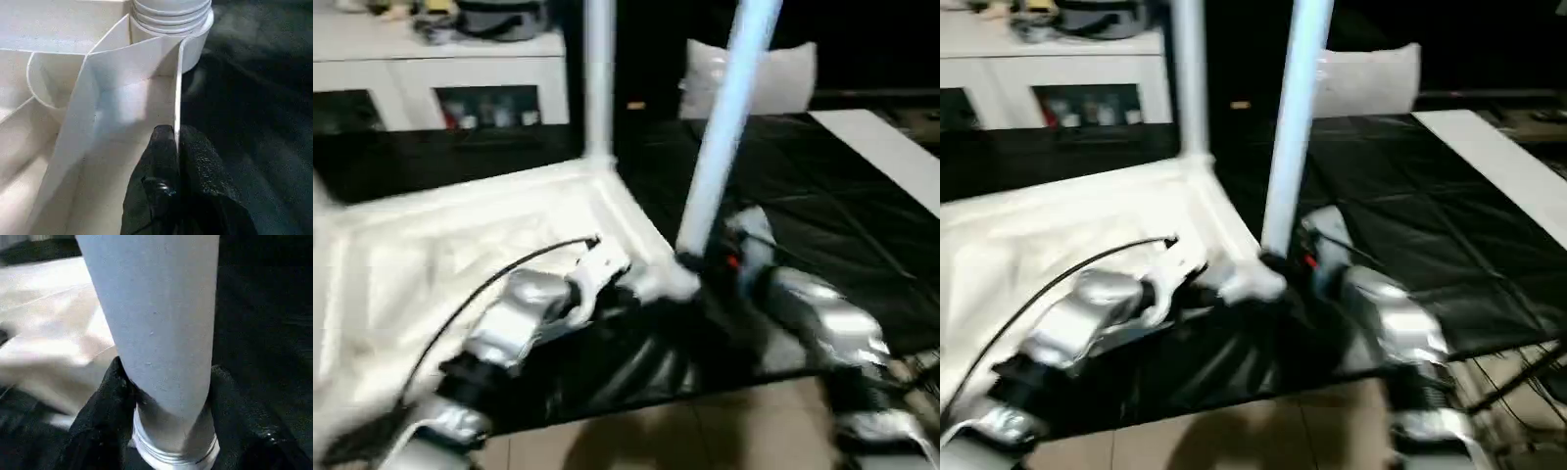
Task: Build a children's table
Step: Rotate leg to tighten
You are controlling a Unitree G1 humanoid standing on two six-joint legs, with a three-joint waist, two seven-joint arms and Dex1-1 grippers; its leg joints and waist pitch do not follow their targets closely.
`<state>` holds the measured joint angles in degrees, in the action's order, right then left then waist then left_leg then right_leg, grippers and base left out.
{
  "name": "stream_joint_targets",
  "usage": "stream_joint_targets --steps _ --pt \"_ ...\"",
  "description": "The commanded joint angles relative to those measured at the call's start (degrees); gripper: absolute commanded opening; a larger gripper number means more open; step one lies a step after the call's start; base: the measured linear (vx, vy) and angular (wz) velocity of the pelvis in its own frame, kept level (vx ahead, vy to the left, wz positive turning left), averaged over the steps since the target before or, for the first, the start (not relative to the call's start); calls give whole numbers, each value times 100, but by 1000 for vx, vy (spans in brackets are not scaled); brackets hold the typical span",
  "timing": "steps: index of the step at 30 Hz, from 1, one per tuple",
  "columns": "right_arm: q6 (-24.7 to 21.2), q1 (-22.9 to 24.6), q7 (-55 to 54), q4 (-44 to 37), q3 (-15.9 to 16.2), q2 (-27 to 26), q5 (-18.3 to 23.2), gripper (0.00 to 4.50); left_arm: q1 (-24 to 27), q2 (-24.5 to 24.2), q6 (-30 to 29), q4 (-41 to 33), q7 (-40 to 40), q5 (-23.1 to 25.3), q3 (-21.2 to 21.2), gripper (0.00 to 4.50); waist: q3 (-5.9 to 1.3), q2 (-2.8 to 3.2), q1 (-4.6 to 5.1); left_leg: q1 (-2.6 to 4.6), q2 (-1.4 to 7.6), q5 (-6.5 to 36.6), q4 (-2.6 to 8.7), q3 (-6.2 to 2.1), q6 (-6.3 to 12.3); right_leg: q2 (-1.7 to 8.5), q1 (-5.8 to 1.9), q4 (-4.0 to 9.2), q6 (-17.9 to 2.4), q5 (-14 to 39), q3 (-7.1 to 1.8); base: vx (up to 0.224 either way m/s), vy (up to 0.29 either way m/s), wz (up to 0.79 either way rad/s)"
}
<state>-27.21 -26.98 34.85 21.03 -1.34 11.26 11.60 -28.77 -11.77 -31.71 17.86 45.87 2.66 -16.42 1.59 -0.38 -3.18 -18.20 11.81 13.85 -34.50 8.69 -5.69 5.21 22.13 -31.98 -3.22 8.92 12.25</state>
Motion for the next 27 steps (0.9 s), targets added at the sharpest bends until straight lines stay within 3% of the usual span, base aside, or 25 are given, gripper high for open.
stream_joint_targets --steps 1,4,7,11,13,14,16,20,27 --pt "95 12 -330 190 42 -189 -41 228 -69 268 -22 -93 -274 -108 46 0 -312 -17 -54 -101 115 696 363 -30 247 453 -333 577 389 2559 -333 0 0 0" --pt "194 63 -195 135 95 -203 -34 262 -47 211 72 -148 -223 -32 -39 0 -329 -21 -80 -146 138 383 382 -39 371 462 -364 467 187 2148 -406 0 0 0" --pt "254 156 -29 -6 141 -139 -40 297 19 108 183 -200 -157 11 -87 0 -354 3 -137 -164 195 -108 373 -53 498 479 -373 308 -154 1387 -477 0 0 0" --pt "503 248 373 -98 164 221 -14 336 115 -96 373 -249 -15 -39 -119 0 -375 17 -189 -187 199 -378 338 -37 608 478 -369 216 -366 956 -511 0 0 0" --pt "573 273 724 -139 181 428 51 343 139 -234 497 -244 153 -40 -179 0 -351 3 -217 -197 172 -232 336 -7 636 476 -364 247 -370 1134 -515 0 0 0" --pt "621 287 950 -165 201 564 78 349 151 -328 583 -232 269 -34 -218 0 -333 5 -243 -184 158 -8 342 8 611 469 -359 298 -261 1488 -510 0 0 0" --pt "765 315 1302 -218 265 769 82 379 162 -460 748 -211 453 -41 -253 0 -324 12 -262 -175 147 120 349 15 567 458 -350 335 -145 1723 -498 0 0 0" --pt "872 317 1864 -266 393 1124 110 388 160 -664 1048 -176 843 -106 -321 0 -313 18 -282 -168 144 222 355 8 550 427 -339 372 6 1961 -473 0 0 0" --pt "1432 211 2991 -26 713 1586 23 388 96 -1137 1842 4 1793 -77 -708 0 -336 -35 -387 -150 194 67 351 3 621 444 -312 296 -135 1703 -504 0 0 0"
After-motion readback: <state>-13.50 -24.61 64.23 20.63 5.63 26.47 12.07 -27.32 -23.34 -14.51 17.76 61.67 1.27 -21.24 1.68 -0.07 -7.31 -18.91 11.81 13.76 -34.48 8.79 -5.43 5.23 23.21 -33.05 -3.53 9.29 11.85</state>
